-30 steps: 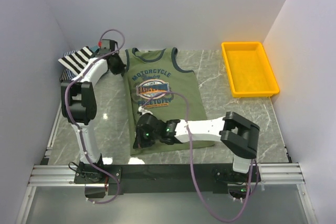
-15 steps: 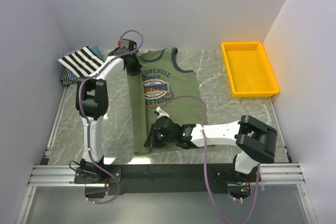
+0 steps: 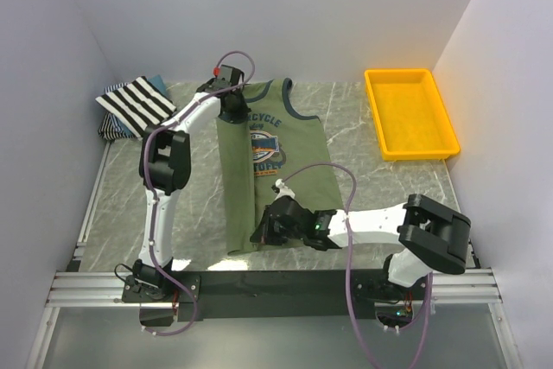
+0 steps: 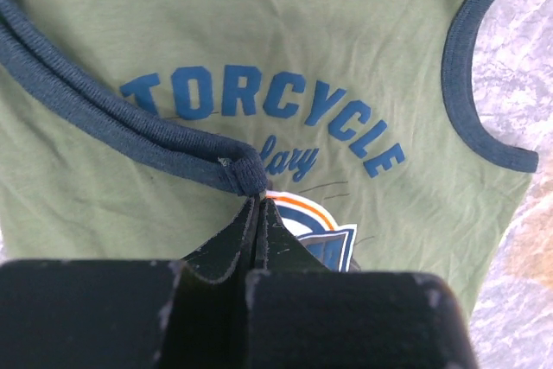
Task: Fold and stack the tank tops
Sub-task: Fold the tank top
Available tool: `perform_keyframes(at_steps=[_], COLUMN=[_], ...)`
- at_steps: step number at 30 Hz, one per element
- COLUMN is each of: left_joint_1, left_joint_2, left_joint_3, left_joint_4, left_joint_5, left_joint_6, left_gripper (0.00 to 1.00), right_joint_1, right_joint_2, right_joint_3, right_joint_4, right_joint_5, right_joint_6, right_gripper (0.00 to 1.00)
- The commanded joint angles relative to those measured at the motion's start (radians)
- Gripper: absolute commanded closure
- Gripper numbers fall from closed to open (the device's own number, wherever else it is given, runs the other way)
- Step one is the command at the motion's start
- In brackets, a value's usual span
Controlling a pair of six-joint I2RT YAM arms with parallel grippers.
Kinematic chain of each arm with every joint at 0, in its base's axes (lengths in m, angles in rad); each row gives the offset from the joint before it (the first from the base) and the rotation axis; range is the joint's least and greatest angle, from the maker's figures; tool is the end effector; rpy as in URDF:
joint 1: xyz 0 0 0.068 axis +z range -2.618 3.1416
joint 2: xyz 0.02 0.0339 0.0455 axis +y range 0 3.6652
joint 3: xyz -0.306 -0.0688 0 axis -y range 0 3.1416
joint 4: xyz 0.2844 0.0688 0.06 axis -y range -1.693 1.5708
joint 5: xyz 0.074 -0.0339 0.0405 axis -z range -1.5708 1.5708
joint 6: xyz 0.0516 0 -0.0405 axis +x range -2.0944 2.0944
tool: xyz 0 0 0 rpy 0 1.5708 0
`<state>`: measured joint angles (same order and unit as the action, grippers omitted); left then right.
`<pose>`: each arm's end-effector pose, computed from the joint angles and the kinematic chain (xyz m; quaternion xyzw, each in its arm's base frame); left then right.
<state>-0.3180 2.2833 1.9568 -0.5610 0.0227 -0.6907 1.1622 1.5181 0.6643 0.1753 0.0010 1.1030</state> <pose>0.5581 -0.1849 0.2133 -0.1708 0.9265 -0.1713 0.2881 0.1327 0.3063 0.1653 -0.0265 0.9017 0.3905 0.1835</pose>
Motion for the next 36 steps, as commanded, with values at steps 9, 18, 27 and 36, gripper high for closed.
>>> perform_keyframes(at_steps=[9,18,27,36], left_joint_1=[-0.026,-0.046,-0.062,-0.064], left_joint_2=[0.03,0.053,0.077,0.105], left_joint_3=[0.073,0.113,0.131,0.116], left_joint_4=[0.021,0.01,0.012,0.03], left_joint_5=[-0.044,-0.044,-0.04,-0.033], left_joint_6=[-0.02,-0.021,-0.024,-0.024], left_gripper=[0.99,0.99,0.99,0.99], right_joint_1=[-0.027,-0.035,-0.044,-0.053], right_joint_2=[-0.065,-0.091,-0.122,-0.147], right_joint_3=[-0.071,-0.106,-0.149,-0.17], right_joint_4=[0.047,0.047,0.052,0.029], right_joint_5=[0.037,0.045,0.056,0.076], right_joint_6=[0.023,0.031,0.046,0.054], right_gripper=[1.0,1.0,1.0,1.0])
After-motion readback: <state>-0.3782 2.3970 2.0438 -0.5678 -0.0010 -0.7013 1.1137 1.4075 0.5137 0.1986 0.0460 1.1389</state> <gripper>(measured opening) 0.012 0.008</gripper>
